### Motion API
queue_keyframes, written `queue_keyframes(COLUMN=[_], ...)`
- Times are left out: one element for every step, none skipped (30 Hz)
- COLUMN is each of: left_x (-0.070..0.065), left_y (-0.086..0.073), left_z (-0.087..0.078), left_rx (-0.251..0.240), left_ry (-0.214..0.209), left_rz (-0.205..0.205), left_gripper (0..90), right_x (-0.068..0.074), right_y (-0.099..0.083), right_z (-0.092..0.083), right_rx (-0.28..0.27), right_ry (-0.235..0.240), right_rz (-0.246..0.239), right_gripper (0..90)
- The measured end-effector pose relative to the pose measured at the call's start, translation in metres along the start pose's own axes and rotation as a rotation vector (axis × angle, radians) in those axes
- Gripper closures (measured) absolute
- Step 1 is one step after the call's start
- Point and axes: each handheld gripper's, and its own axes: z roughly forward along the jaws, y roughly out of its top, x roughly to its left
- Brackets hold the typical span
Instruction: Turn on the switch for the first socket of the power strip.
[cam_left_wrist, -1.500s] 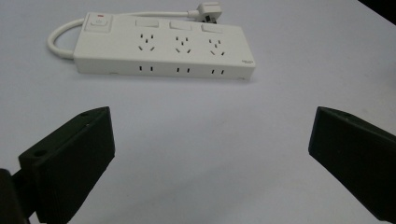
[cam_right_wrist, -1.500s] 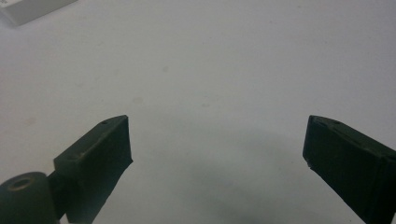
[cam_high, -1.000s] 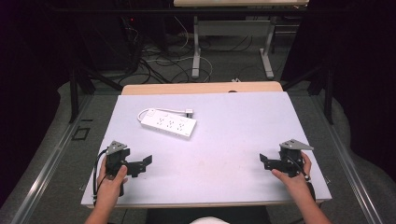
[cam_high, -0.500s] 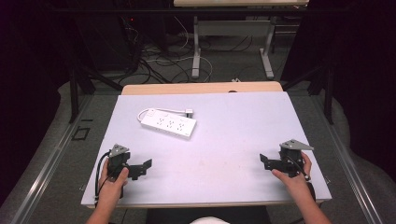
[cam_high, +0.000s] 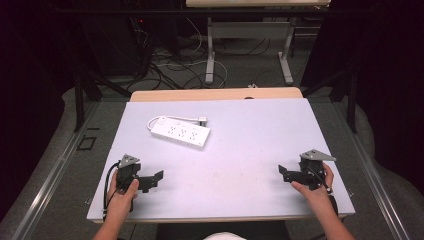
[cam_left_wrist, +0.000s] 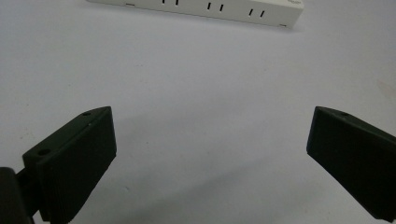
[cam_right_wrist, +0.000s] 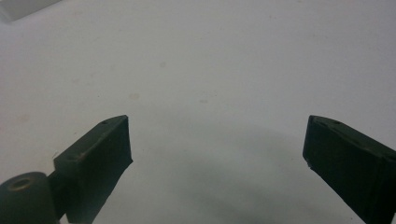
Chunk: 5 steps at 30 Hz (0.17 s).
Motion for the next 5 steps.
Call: queue_keyframes(left_x=[0.0001, -0.0001, -0.0001, -0.0001, -0.0001], left_y=[0.0001, 0.0002, 0.0003, 0.0004, 0.0006], left_z=[-0.0001, 0.0001, 0.0002, 0.0003, 0.0002], left_rx=[0.001, -0.001, -0.002, -0.003, -0.004], left_ry=[0.001, -0.001, 0.000, -0.001, 0.000], left_rz=[0.002, 0.001, -0.001, -0.003, -0.002], left_gripper=[1.4, 1.4, 1.4, 1.4, 1.4], right_x=[-0.0001, -0.0001, 0.0000, -0.0001, -0.0004], right_y=[0.0000, -0.0001, -0.0002, -0.0002, -0.0002], right_z=[-0.0001, -0.0001, -0.0001, -0.0004, -0.0004], right_rx=[-0.001, 0.000, 0.000, 0.003, 0.002], right_ry=[0.000, -0.002, 0.000, -0.004, -0.003], right_rz=[-0.003, -0.004, 0.001, 0.003, 0.004], right_gripper=[7.1, 7.1, 7.1, 7.1, 7.1])
